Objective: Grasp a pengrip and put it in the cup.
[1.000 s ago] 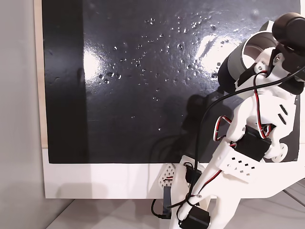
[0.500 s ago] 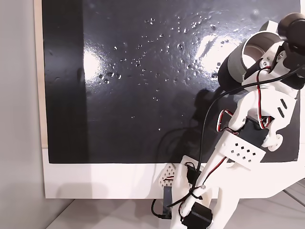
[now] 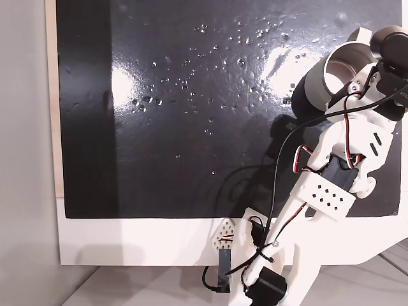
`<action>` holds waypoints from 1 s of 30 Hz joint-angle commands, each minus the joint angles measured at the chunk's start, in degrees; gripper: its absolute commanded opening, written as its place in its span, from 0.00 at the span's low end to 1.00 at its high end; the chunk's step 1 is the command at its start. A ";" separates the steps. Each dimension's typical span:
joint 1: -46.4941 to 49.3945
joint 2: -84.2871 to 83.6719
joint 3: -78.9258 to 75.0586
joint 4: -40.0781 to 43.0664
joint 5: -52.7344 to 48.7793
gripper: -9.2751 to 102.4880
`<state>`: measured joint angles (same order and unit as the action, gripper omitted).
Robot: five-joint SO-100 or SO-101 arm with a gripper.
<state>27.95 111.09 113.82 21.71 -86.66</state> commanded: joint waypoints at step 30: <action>2.20 0.18 0.09 -2.99 -0.35 0.35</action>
<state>29.53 110.74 114.35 21.36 -86.66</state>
